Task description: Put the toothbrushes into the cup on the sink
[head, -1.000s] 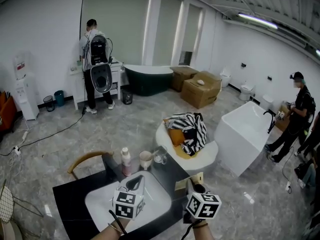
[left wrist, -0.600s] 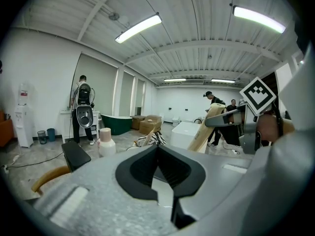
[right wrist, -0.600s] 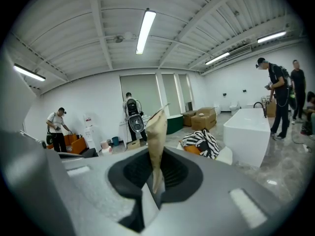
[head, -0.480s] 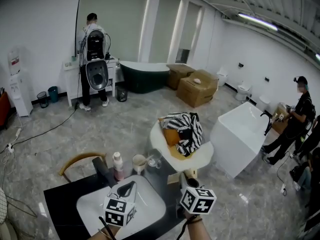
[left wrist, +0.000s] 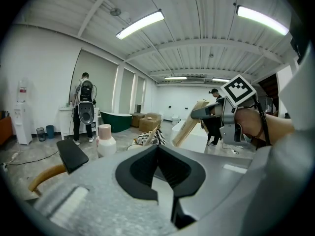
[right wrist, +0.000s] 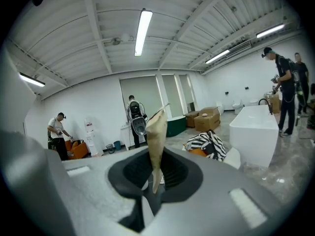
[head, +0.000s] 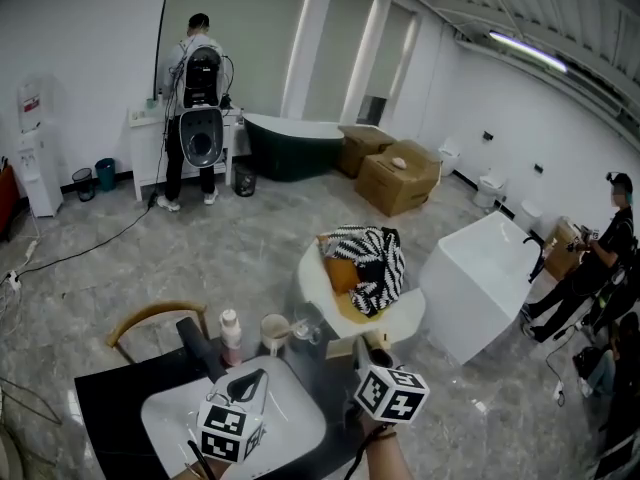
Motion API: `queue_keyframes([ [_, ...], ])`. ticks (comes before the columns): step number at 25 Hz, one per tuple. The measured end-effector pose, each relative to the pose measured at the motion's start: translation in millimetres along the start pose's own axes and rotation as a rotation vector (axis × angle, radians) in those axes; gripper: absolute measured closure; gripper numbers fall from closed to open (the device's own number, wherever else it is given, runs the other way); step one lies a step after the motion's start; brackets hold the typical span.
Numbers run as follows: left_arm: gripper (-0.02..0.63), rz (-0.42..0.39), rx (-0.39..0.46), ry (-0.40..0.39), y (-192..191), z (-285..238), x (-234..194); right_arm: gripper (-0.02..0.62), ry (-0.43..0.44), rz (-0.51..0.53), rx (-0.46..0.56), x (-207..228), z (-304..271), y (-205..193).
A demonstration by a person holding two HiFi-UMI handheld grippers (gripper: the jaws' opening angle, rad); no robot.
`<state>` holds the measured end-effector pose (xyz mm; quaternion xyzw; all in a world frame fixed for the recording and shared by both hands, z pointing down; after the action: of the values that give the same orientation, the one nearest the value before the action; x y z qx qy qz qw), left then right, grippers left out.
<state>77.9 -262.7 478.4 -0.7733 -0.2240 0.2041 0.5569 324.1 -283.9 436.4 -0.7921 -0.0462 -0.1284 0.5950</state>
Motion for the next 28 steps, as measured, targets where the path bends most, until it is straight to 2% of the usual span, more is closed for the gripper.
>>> queue_keyframes([
  [9, 0.597, 0.032, 0.004, 0.006, 2, -15, -9, 0.561, 0.023, 0.025, 0.002, -4, -35, 19],
  [14, 0.597, 0.059, 0.005, 0.008, -3, -25, -12, 0.561, 0.026, 0.002, 0.026, -4, -52, 23],
  [28, 0.597, 0.011, 0.022, -0.016, 3, -41, -13, 0.561, 0.061, -0.062, 0.036, 12, -103, 27],
])
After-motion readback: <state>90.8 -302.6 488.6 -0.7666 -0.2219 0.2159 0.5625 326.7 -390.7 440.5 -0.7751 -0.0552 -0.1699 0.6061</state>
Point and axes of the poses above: the fingertips, and each gripper's own axes: z backward along the fingers, x to its right, y out of its top, the point moved 7 cm from there along z, backward along the fingers, and after that the axes turned 4 degrees about y, right-handed, at the moved point
